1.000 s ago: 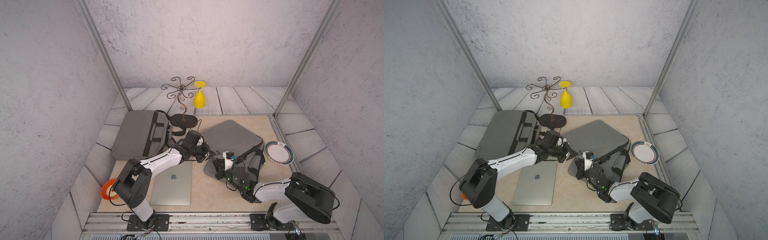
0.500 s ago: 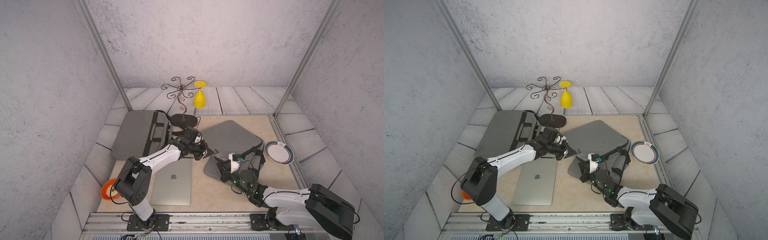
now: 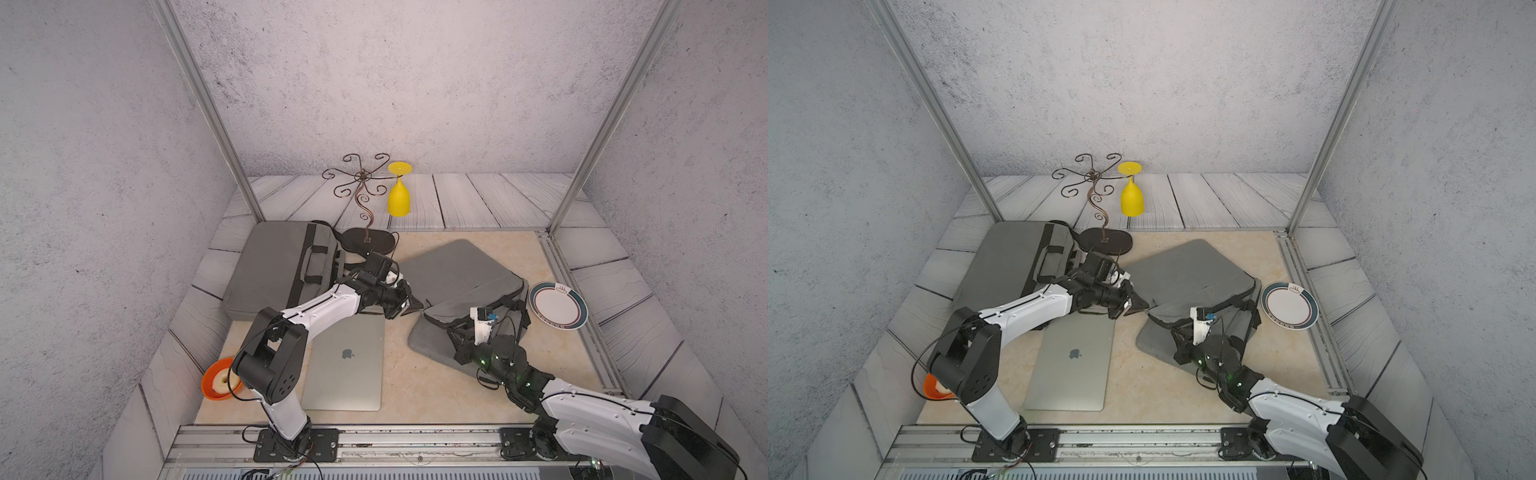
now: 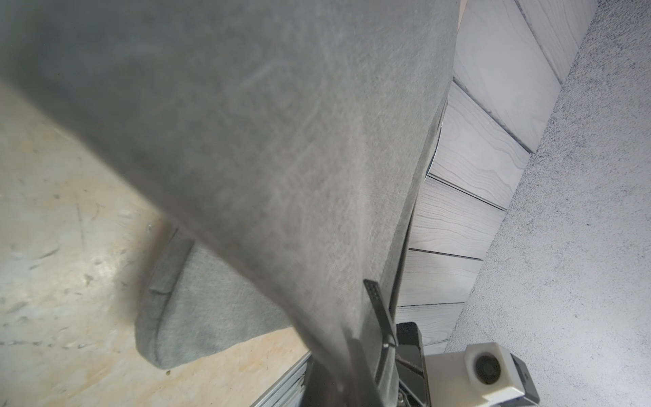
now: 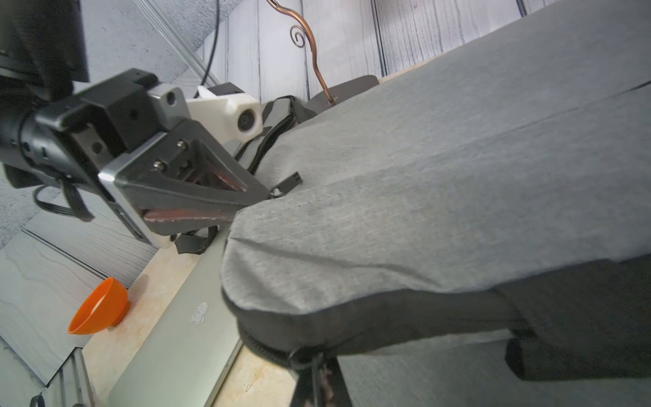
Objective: Open the zippered laptop bag and take out the laptop
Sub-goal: Unzip the zipper on the zippered laptop bag.
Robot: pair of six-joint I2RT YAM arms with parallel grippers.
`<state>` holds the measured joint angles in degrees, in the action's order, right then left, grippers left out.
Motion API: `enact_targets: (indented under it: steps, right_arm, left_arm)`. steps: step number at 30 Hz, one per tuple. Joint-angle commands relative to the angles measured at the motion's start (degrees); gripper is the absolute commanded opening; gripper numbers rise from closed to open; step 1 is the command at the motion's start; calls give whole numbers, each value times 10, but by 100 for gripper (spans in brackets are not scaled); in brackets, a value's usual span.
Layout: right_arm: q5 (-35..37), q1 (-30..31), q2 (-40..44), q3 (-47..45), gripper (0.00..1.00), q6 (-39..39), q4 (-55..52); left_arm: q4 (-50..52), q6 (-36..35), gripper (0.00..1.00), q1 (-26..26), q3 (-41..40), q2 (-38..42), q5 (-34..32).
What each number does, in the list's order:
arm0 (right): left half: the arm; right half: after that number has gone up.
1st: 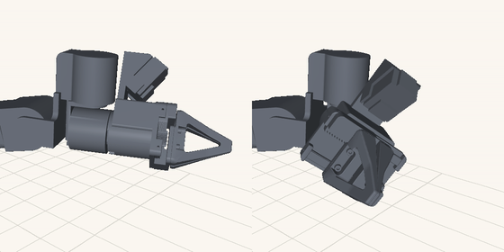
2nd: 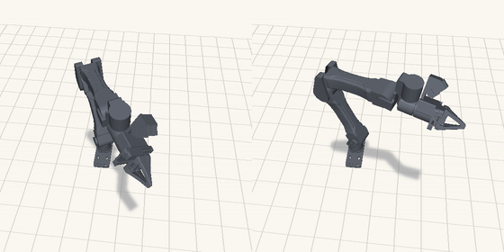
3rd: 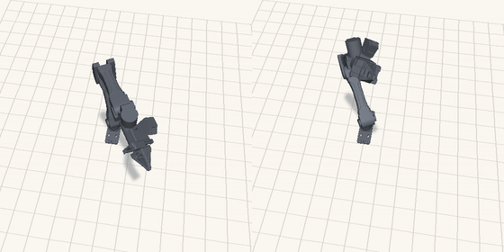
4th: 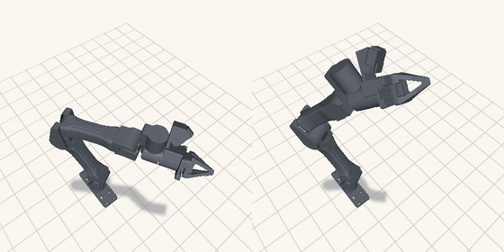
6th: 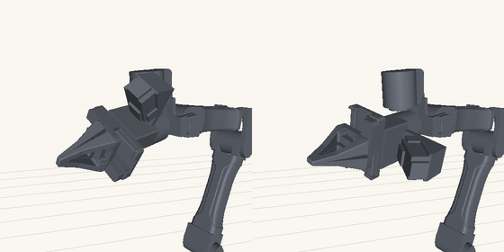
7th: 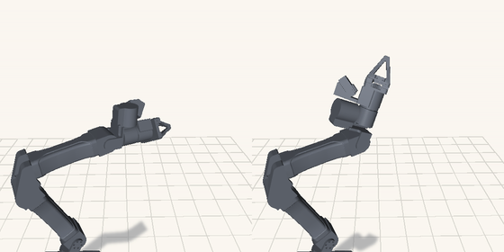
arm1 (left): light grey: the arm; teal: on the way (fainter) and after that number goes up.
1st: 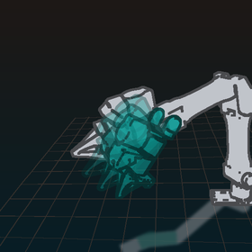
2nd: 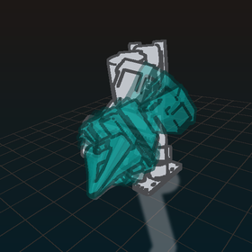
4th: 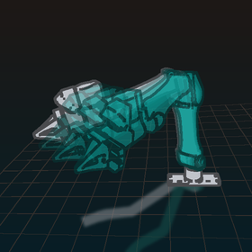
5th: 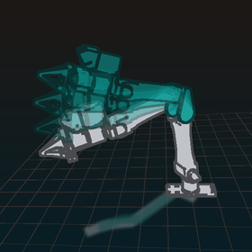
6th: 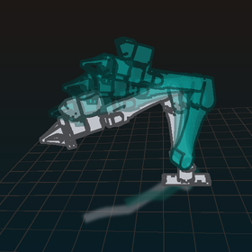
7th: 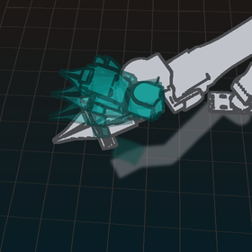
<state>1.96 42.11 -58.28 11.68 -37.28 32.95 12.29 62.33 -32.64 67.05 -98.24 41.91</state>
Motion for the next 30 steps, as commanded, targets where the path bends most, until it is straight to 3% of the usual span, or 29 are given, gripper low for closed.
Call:
enact_targets:
  steps: [1, 9, 12, 15, 21, 30]
  right_arm:
    - [-16, -43, -8, 9, 0, 5, -58]
    - [-63, -118, -23, 30, 5, 45, -135]
    - [-93, -120, -35, 68, 18, 110, -192]
    - [-78, -119, -20, 87, 31, 157, -243]
    - [-51, -119, 12, 107, 45, 233, -341]
    - [-85, -107, 11, 87, 47, 278, -288]
  left_arm:
    - [4, -29, 0, 23, 20, -5, -6]
    - [8, -37, 0, 35, 17, -2, 3]
    - [4, -35, 0, 34, 15, -8, 9]
    - [3, -34, 0, 35, 16, -10, 11]
    - [3, -34, 0, 35, 30, -22, 14]
    - [11, -39, 0, 34, 47, -38, 16]
